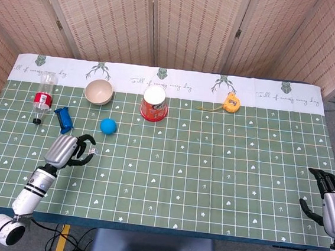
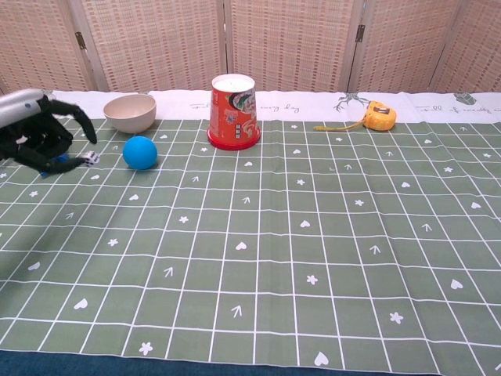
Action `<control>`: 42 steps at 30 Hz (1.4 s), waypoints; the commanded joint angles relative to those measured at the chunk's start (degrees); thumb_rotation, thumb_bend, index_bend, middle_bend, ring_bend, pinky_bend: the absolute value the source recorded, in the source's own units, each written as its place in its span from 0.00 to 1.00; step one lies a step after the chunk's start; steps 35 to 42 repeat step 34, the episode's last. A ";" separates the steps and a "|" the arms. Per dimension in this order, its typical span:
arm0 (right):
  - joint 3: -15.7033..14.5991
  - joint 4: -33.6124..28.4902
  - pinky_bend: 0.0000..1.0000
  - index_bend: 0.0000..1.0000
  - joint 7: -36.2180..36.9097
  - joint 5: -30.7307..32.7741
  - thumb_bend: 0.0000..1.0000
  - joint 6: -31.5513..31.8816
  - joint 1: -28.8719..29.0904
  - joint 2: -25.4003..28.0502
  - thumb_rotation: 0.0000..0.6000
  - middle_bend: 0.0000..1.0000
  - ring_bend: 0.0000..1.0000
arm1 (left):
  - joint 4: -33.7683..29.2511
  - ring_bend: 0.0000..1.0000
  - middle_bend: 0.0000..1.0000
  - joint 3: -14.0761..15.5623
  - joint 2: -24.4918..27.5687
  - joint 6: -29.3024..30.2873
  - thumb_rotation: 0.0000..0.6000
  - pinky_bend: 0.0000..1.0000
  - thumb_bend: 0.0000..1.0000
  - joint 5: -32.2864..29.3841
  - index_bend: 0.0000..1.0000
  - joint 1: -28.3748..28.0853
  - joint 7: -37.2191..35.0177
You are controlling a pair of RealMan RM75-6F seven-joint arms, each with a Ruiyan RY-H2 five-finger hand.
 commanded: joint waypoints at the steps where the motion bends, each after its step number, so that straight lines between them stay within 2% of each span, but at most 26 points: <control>1: 0.01 0.13 0.27 0.17 0.11 0.20 0.19 -0.06 -0.08 0.02 1.00 0.22 0.19 | -2.92 0.74 0.79 -2.69 1.46 2.90 0.73 0.95 0.23 -0.39 0.15 -0.09 -2.09; 2: 0.02 0.17 0.27 0.17 0.13 0.30 0.19 -0.10 -0.11 0.01 1.00 0.22 0.19 | -3.11 0.72 0.78 -2.83 1.52 3.17 0.66 0.95 0.22 -0.62 0.14 0.01 -2.08; 3: 0.02 0.20 0.27 0.17 0.14 0.41 0.19 -0.19 -0.12 0.02 1.00 0.22 0.19 | -3.24 0.72 0.77 -2.84 1.69 3.13 0.64 0.95 0.22 -0.93 0.13 0.08 -1.80; 7: 0.04 0.27 0.27 0.17 0.33 0.47 0.19 -0.39 -0.07 0.13 1.00 0.22 0.19 | -3.04 0.66 0.72 -2.50 2.17 2.57 0.63 0.94 0.22 -2.72 0.13 0.56 -0.23; 11: 0.13 0.23 0.27 0.17 0.27 0.46 0.19 -0.33 -0.08 0.40 1.00 0.23 0.19 | -3.23 0.54 0.62 -1.67 3.93 2.01 0.64 0.87 0.22 -4.87 0.13 1.69 2.99; 12: 0.16 0.18 0.27 0.17 0.21 0.48 0.19 -0.32 -0.08 0.48 1.00 0.23 0.19 | -3.39 0.51 0.58 -1.42 4.48 2.02 0.71 0.83 0.22 -5.50 0.13 2.08 4.27; 14: 0.20 0.01 0.27 0.17 0.03 0.51 0.18 -0.41 -0.03 0.69 1.00 0.23 0.19 | -4.16 0.46 0.54 -0.91 5.90 2.22 0.93 0.73 0.22 -7.35 0.14 3.20 7.43; 16: 0.20 -0.19 0.27 0.17 -0.12 0.53 0.19 -0.65 0.07 0.89 1.00 0.23 0.19 | -4.59 0.44 0.52 -0.44 6.93 3.45 1.00 0.68 0.22 -8.76 0.15 4.56 10.49; 20: 0.15 -0.77 0.27 0.17 -0.05 0.47 0.19 -1.26 0.36 1.34 1.00 0.23 0.19 | -4.85 0.42 0.50 1.03 8.88 5.56 1.00 0.60 0.22 -10.42 0.17 7.32 14.60; 25: -0.07 -0.94 0.27 0.17 0.36 -0.58 0.18 -1.49 0.78 1.33 1.00 0.23 0.19 | -4.80 0.41 0.49 3.05 10.38 10.21 1.00 0.55 0.22 -10.29 0.19 11.53 17.29; 33: -0.42 -0.31 0.27 0.19 1.80 -2.21 0.19 -2.01 1.64 0.74 1.00 0.24 0.19 | -5.58 0.41 0.48 5.17 10.96 17.24 1.00 0.54 0.22 -8.04 0.21 17.24 17.61; 42: -0.44 -0.24 0.27 0.19 1.88 -2.32 0.19 -2.05 1.71 0.72 1.00 0.25 0.19 | -5.79 0.41 0.48 5.49 11.14 17.63 1.00 0.54 0.22 -7.54 0.21 17.63 17.69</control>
